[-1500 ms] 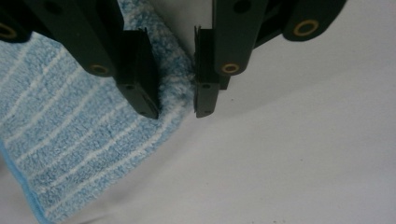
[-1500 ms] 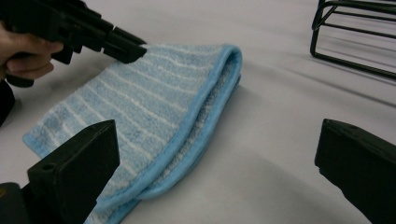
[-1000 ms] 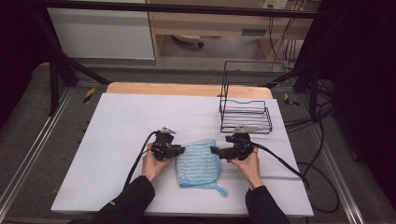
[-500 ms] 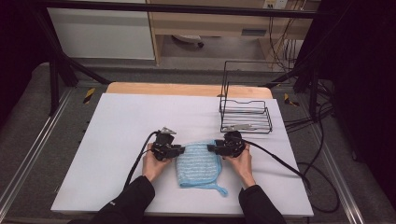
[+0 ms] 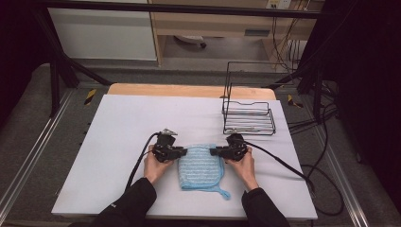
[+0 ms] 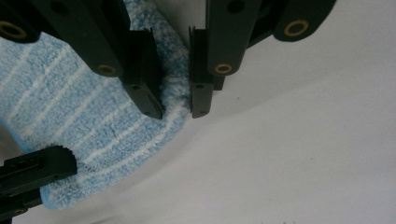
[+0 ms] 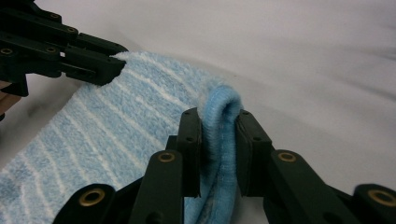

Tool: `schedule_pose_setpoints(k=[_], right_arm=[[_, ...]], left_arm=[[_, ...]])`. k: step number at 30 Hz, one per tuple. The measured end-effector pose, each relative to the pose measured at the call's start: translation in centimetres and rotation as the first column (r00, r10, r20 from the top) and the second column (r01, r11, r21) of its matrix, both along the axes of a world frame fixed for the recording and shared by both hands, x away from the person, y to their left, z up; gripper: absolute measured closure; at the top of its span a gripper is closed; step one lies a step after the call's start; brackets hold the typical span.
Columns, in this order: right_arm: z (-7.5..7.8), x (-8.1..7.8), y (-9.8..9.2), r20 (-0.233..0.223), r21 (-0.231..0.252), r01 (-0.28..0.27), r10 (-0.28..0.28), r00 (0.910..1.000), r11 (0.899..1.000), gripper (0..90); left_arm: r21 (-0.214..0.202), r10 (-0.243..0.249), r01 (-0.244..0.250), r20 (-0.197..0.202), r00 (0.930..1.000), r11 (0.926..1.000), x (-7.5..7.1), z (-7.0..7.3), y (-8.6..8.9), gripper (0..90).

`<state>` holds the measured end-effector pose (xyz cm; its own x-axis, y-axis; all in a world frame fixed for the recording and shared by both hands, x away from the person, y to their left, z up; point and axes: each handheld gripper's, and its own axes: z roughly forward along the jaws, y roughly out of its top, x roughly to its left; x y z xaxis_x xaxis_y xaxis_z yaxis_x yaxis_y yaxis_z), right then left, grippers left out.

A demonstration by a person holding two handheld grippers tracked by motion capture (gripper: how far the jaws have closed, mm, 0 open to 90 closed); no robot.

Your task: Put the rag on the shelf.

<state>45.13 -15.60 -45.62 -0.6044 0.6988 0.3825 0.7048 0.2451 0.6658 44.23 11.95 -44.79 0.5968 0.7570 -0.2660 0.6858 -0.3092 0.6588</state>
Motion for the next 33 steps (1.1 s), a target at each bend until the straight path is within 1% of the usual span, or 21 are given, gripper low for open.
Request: schedule_pose_setpoints(k=[4,8,11,14,18,22,24,27,29,31,32,33], right_arm=[[0.1,-0.1,0.0,-0.007,0.004,0.001,-0.001,1.0,1.0,77.4],[0.2,-0.1,-0.1,-0.005,0.008,0.009,-0.009,0.9999,1.0,78.2],[0.4,-0.2,-0.1,0.003,0.012,0.014,-0.014,0.9999,1.0,78.2],[0.6,-0.4,-0.1,0.012,0.018,0.019,-0.019,0.9997,1.0,78.3],[1.1,-0.6,-0.3,0.03,0.035,0.019,-0.02,0.9993,0.999,78.2],[1.8,-1.1,-0.5,0.052,0.06,0.019,-0.023,0.9984,0.998,78.3],[1.9,-1.1,-0.6,0.058,0.063,0.02,-0.024,0.998,0.998,78.3],[2.5,-1.4,-0.8,0.079,0.078,0.019,-0.025,0.9965,0.997,78.4],[3.1,-1.7,-1.1,0.098,0.1,0.022,-0.032,0.9947,0.995,78.4],[3.3,-1.8,-1.2,0.104,0.107,0.025,-0.036,0.9939,0.994,78.4],[3.7,-2.0,-1.4,0.121,0.121,0.025,-0.04,0.9918,0.992,78.4],[3.7,-2.0,-1.4,0.121,0.121,0.025,-0.04,0.9918,0.992,78.4]], left_arm=[[-0.008,0.002,-0.002,-0.003,1.0,1.0,0.0,0.0,0.1,75.6],[-0.017,0.004,-0.004,0.0,1.0,0.9999,0.0,0.1,0.2,78.5],[-0.031,0.002,-0.002,-0.002,1.0,0.9995,0.0,0.2,0.3,79.7],[-0.036,0.0,0.0,0.002,1.0,0.9994,-0.1,0.3,0.4,80.2],[-0.048,0.001,0.0,0.021,0.9998,0.9988,-0.3,0.7,0.6,80.4],[-0.07,0.003,0.0,0.034,0.9994,0.9975,-0.5,1.3,0.8,80.5],[-0.082,0.002,0.002,0.042,0.9991,0.9966,-0.7,1.6,0.8,80.5],[-0.096,0.002,0.004,0.062,0.9981,0.9953,-0.9,2.2,0.9,80.6],[-0.106,0.001,0.008,0.08,0.9968,0.9943,-1.1,2.7,0.9,80.6],[-0.111,-0.001,0.012,0.102,0.9948,0.9937,-1.4,3.2,0.9,80.6],[-0.119,0.002,0.012,0.112,0.9937,0.9928,-1.5,3.5,0.8,80.6],[-0.118,-0.003,0.018,0.124,0.9923,0.9928,-1.6,3.8,0.8,80.6]])
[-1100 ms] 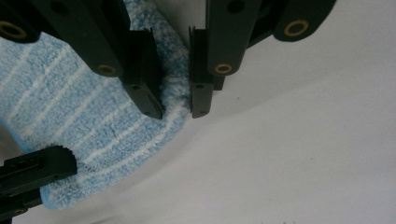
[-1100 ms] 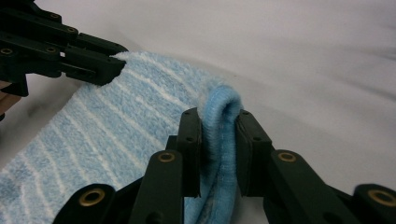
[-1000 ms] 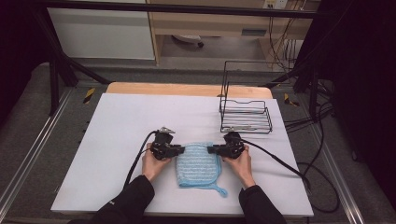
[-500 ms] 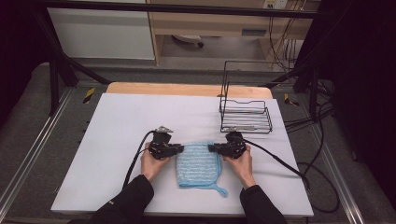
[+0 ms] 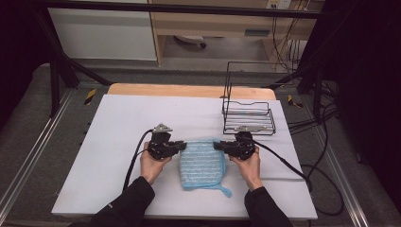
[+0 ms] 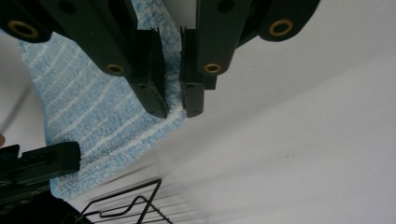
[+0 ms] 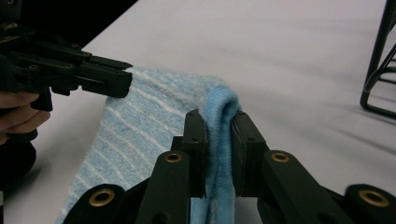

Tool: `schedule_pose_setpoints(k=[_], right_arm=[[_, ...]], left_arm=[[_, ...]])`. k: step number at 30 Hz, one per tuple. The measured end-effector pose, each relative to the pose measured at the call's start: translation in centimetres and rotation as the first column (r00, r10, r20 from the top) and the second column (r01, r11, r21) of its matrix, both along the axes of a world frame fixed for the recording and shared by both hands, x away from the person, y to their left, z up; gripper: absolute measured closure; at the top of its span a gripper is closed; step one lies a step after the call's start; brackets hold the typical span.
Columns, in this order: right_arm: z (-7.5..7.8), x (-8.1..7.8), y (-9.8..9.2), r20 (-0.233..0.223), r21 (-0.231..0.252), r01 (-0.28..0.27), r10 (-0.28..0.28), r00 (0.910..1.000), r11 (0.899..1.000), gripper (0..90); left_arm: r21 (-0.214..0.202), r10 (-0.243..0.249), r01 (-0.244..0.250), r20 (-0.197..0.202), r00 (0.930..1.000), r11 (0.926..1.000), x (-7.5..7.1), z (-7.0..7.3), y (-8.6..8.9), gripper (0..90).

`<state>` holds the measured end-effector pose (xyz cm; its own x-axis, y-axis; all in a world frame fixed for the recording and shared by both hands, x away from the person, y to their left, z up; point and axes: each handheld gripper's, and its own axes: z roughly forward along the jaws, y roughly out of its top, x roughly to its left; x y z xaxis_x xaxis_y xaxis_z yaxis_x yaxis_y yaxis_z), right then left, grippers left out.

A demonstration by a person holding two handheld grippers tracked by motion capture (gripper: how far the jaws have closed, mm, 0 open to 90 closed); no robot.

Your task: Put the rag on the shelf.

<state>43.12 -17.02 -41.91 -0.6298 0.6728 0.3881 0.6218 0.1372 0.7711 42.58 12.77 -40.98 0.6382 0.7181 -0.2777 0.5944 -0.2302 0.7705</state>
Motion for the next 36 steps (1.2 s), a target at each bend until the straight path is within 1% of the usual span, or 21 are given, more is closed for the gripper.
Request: schedule_pose_setpoints(k=[1,2,3,4,5,8,11,14,16,20,22,23,26,27,29,30,31,32,33,34,36], right_arm=[[0.2,-0.1,-0.1,0.007,0.005,0.001,-0.001,1.0,1.0,78.5],[0.6,-0.3,-0.3,0.022,0.02,0.008,-0.008,0.9997,1.0,78.5],[0.6,-0.3,-0.3,0.022,0.02,0.008,-0.008,0.9997,1.0,78.5],[0.9,-0.4,-0.5,0.034,0.025,0.008,-0.009,0.9994,1.0,78.5],[1.4,-0.7,-0.6,0.056,0.026,0.011,-0.013,0.9983,1.0,78.5],[2.2,-1.1,-0.7,0.095,0.032,0.009,-0.012,0.9954,0.999,78.6],[2.8,-1.4,-0.8,0.11,0.046,0.011,-0.016,0.9938,0.999,78.6],[3.8,-1.9,-0.9,0.153,0.056,0.008,-0.017,0.9881,0.998,78.6],[4.1,-2.0,-0.9,0.158,0.06,0.009,-0.018,0.9872,0.998,78.6],[5.2,-2.6,-1.0,0.203,0.065,0.008,-0.021,0.979,0.998,78.7],[5.4,-2.7,-1.0,0.208,0.067,0.01,-0.023,0.9779,0.998,78.7],[5.8,-2.9,-1.1,0.225,0.067,0.013,-0.028,0.974,0.998,78.8],[6.5,-3.3,-1.2,0.244,0.074,0.015,-0.032,0.9693,0.997,78.8],[6.5,-3.3,-1.2,0.244,0.074,0.015,-0.032,0.9693,0.997,78.8],[7.1,-3.7,-1.2,0.267,0.08,0.015,-0.036,0.9631,0.997,78.8],[7.1,-3.7,-1.2,0.267,0.08,0.015,-0.036,0.9631,0.997,78.8],[7.5,-3.9,-1.2,0.283,0.08,0.019,-0.041,0.9583,0.997,78.8],[7.5,-3.9,-1.2,0.283,0.08,0.019,-0.041,0.9583,0.997,78.8],[7.8,-4.2,-1.2,0.297,0.081,0.02,-0.044,0.9538,0.996,78.8],[7.8,-4.2,-1.2,0.297,0.081,0.02,-0.044,0.9538,0.996,78.8],[8.3,-4.5,-1.2,0.315,0.087,0.021,-0.047,0.9479,0.996,78.8]], left_arm=[[-0.009,-0.001,0.001,0.012,0.9999,1.0,-0.2,0.3,0.0,80.6],[-0.004,-0.003,0.003,0.027,0.9996,1.0,-0.3,0.6,0.0,80.6],[-0.009,-0.005,0.005,0.037,0.9993,0.9999,-0.4,0.8,0.0,80.6],[-0.016,-0.006,0.007,0.046,0.9989,0.9999,-0.5,1.1,-0.1,80.6],[-0.019,-0.006,0.007,0.055,0.9985,0.9998,-0.7,1.3,-0.1,80.6],[-0.023,-0.002,0.004,0.087,0.9962,0.9997,-1.1,2.1,-0.2,80.7],[-0.047,-0.006,0.011,0.101,0.9948,0.9988,-1.4,2.8,-0.1,80.7],[-0.073,-0.001,0.01,0.129,0.9916,0.9973,-1.9,3.9,0.0,80.8],[-0.074,0.0,0.011,0.139,0.9903,0.9972,-2.0,4.1,0.1,80.8],[-0.088,0.003,0.012,0.17,0.9854,0.9961,-2.5,4.9,0.1,81.0],[-0.098,0.002,0.016,0.178,0.984,0.9951,-2.7,5.3,0.1,81.0],[-0.1,0.002,0.017,0.186,0.9826,0.9949,-2.8,5.5,0.0,81.0],[-0.112,0.0,0.023,0.203,0.9792,0.9935,-3.1,6.0,0.0,81.0],[-0.113,0.0,0.025,0.21,0.9777,0.9933,-3.2,6.2,0.0,81.0],[-0.115,0.002,0.025,0.228,0.9737,0.993,-3.5,6.6,0.0,81.0],[-0.119,0.004,0.025,0.234,0.9722,0.9925,-3.6,6.7,0.0,81.0],[-0.119,0.003,0.027,0.24,0.9709,0.9925,-3.7,6.9,0.0,81.0],[-0.117,0.004,0.026,0.247,0.9689,0.9927,-3.8,7.0,0.0,81.0],[-0.121,0.005,0.027,0.256,0.9668,0.9923,-3.9,7.1,0.0,81.0],[-0.124,0.005,0.028,0.259,0.9659,0.9919,-3.9,7.3,0.0,81.0],[-0.132,0.005,0.032,0.269,0.9632,0.9907,-4.1,7.6,0.0,80.9]])
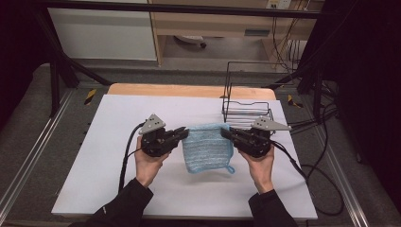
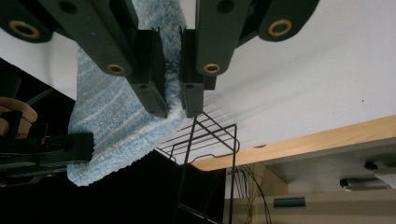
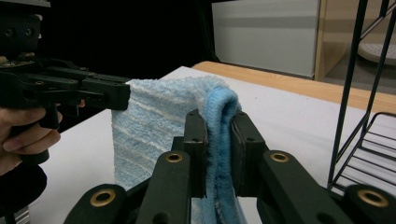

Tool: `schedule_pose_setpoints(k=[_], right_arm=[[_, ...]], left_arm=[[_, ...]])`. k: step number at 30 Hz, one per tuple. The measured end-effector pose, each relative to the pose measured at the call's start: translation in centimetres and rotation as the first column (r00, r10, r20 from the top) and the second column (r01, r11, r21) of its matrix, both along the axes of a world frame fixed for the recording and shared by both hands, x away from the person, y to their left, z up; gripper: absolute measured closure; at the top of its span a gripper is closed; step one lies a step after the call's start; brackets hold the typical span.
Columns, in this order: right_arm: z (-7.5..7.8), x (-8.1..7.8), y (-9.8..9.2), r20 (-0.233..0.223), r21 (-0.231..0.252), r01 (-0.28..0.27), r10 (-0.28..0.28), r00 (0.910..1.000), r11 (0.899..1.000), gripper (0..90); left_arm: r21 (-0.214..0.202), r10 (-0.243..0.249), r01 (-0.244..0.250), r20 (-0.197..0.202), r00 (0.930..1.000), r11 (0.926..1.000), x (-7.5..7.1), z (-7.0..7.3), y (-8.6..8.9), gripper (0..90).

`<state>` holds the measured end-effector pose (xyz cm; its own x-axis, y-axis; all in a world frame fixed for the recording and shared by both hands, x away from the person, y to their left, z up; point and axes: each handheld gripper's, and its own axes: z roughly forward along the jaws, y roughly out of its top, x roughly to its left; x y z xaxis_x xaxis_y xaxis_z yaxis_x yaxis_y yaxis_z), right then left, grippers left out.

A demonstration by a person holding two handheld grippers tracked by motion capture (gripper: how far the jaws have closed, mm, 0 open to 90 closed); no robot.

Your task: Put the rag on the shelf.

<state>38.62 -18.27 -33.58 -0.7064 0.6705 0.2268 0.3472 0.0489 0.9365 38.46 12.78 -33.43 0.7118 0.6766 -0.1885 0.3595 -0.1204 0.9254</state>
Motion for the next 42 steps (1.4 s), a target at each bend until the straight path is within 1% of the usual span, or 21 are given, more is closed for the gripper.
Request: schedule_pose_setpoints(k=[2,3,4,9,10,15,19,22,23,24,25,27,28,31,33,35,36,38,40,41,42], right_arm=[[0.1,-0.1,0.0,0.003,0.002,-0.001,0.001,1.0,1.0,78.8],[0.4,-0.3,-0.1,0.016,0.004,0.0,0.0,0.9999,1.0,78.8],[0.4,-0.3,-0.1,0.016,0.004,0.0,0.0,0.9999,1.0,78.8],[1.3,-0.8,-0.3,0.049,0.017,0.012,-0.013,0.9987,1.0,78.9],[1.3,-0.8,-0.3,0.049,0.017,0.012,-0.013,0.9987,1.0,78.9],[2.3,-1.4,-0.5,0.084,0.026,0.034,-0.036,0.9958,0.999,78.9],[2.7,-1.6,-0.7,0.099,0.032,0.049,-0.052,0.9937,0.998,78.9],[3.4,-1.8,-1.1,0.127,0.037,0.077,-0.082,0.9885,0.996,78.9],[3.4,-1.8,-1.1,0.127,0.037,0.077,-0.082,0.9885,0.996,78.9],[3.8,-1.9,-1.4,0.142,0.04,0.093,-0.098,0.985,0.995,78.9],[3.8,-1.9,-1.4,0.142,0.04,0.093,-0.098,0.985,0.995,78.9],[4.3,-2.1,-1.9,0.159,0.05,0.114,-0.121,0.9798,0.992,78.9],[4.3,-2.1,-1.9,0.159,0.05,0.114,-0.121,0.9798,0.992,78.9],[5.1,-2.2,-2.5,0.185,0.058,0.139,-0.148,0.9716,0.989,78.9],[5.3,-2.2,-2.7,0.187,0.06,0.145,-0.154,0.9703,0.988,78.9],[5.8,-2.2,-3.1,0.197,0.063,0.16,-0.169,0.9656,0.985,79.0],[5.8,-2.2,-3.1,0.197,0.063,0.16,-0.169,0.9656,0.985,79.0],[6.2,-2.2,-3.4,0.206,0.066,0.171,-0.181,0.9617,0.983,79.0],[6.7,-2.1,-3.7,0.217,0.073,0.19,-0.202,0.9552,0.979,79.1],[6.7,-2.1,-3.7,0.217,0.073,0.19,-0.202,0.9552,0.979,79.1],[6.8,-2.0,-3.8,0.221,0.071,0.196,-0.207,0.9529,0.978,79.1]], left_arm=[[-0.003,-0.002,0.002,0.009,1.0,1.0,-0.2,0.3,0.0,81.0],[-0.005,-0.003,0.003,0.016,0.9999,1.0,-0.3,0.4,0.0,81.0],[-0.009,-0.003,0.003,0.023,0.9997,1.0,-0.4,0.6,0.0,81.0],[-0.024,-0.007,0.008,0.052,0.9986,0.9997,-0.8,1.6,-0.1,81.0],[-0.029,-0.007,0.008,0.057,0.9984,0.9996,-0.8,1.7,-0.2,81.0],[-0.045,-0.009,0.013,0.075,0.9971,0.9989,-0.8,2.5,-0.4,81.0],[-0.062,-0.008,0.014,0.09,0.9959,0.998,-0.7,3.1,-0.8,81.0],[-0.077,-0.01,0.017,0.097,0.9953,0.9969,-0.4,3.6,-1.3,81.1],[-0.08,-0.009,0.017,0.101,0.9949,0.9966,-0.3,3.8,-1.5,81.1],[-0.083,-0.01,0.019,0.104,0.9945,0.9964,-0.3,4.0,-1.7,81.1],[-0.089,-0.011,0.02,0.108,0.9941,0.9959,-0.2,4.1,-1.9,81.1],[-0.101,-0.012,0.024,0.118,0.9929,0.9946,0.0,4.5,-2.3,81.1],[-0.107,-0.013,0.026,0.123,0.9923,0.994,0.0,4.7,-2.5,81.1],[-0.119,-0.015,0.032,0.134,0.9909,0.9924,0.3,5.3,-3.2,81.1],[-0.122,-0.018,0.035,0.14,0.99,0.9919,0.5,5.6,-3.6,81.2],[-0.128,-0.02,0.039,0.149,0.9887,0.991,0.6,6.0,-4.0,81.2],[-0.132,-0.02,0.041,0.154,0.9879,0.9904,0.7,6.2,-4.1,81.2],[-0.141,-0.019,0.042,0.159,0.9871,0.9891,1.0,6.5,-4.5,81.2],[-0.149,-0.019,0.044,0.163,0.9864,0.9878,1.3,6.7,-4.9,81.3],[-0.152,-0.018,0.043,0.164,0.9862,0.9874,1.4,6.8,-5.1,81.3],[-0.157,-0.017,0.044,0.167,0.9858,0.9867,1.5,6.9,-5.3,81.3]])
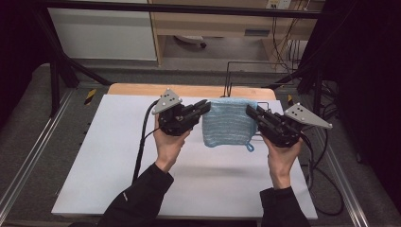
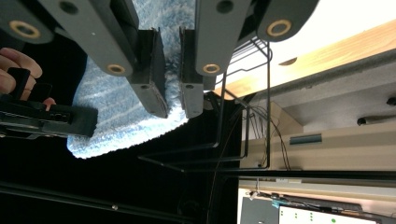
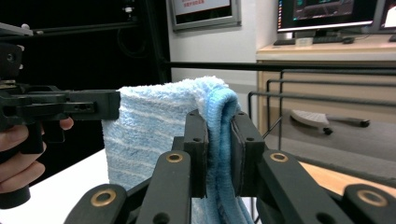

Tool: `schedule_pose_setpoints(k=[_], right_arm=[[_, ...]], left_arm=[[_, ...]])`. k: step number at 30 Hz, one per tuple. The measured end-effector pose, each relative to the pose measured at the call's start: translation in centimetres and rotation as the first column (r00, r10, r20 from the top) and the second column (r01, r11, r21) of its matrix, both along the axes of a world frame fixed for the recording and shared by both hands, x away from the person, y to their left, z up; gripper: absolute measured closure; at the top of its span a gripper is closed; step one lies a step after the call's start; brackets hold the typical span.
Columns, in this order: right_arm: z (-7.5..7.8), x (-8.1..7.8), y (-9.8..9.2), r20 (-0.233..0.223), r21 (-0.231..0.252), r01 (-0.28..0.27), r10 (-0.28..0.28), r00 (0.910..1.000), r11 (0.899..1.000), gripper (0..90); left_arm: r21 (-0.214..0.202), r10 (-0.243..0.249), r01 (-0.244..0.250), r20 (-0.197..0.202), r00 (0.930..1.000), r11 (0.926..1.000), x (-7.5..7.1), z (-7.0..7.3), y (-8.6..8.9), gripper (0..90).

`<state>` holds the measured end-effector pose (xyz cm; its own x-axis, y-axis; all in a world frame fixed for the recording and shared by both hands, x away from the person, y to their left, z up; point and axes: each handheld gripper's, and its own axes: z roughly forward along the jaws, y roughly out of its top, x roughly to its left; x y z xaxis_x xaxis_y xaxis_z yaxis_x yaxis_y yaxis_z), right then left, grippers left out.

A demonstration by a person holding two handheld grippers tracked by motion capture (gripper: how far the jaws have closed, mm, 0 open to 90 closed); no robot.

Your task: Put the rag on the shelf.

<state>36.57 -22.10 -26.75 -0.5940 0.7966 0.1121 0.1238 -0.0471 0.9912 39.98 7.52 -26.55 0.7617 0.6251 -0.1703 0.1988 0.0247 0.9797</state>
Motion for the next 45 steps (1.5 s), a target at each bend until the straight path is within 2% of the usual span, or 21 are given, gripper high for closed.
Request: schedule_pose_setpoints(k=[4,11,24,35,45], right_arm=[[0.9,0.2,-0.5,0.02,-0.016,0.027,-0.026,0.9995,1.0,79.2],[2.5,0.3,-1.1,0.055,-0.015,0.066,-0.065,0.9964,0.998,79.3],[5.6,1.1,-2.5,0.105,0.012,0.12,-0.121,0.9872,0.993,79.5],[8.1,2.5,-3.6,0.143,0.026,0.157,-0.159,0.9769,0.987,79.5],[10.1,3.6,-4.4,0.17,0.029,0.178,-0.18,0.9689,0.984,79.6]], left_arm=[[-0.015,-0.006,0.006,0.014,0.9999,0.9999,0.5,0.5,-0.7,81.4],[-0.041,-0.004,0.006,0.039,0.9992,0.9991,1.3,1.9,-1.7,81.4],[-0.082,-0.001,0.009,0.096,0.9954,0.9966,2.4,5.1,-3.8,81.4],[-0.096,0.004,0.008,0.122,0.9925,0.9954,3.8,7.3,-5.4,81.5],[-0.123,0.013,0.002,0.122,0.9925,0.9924,5.5,9.2,-6.5,81.5]])
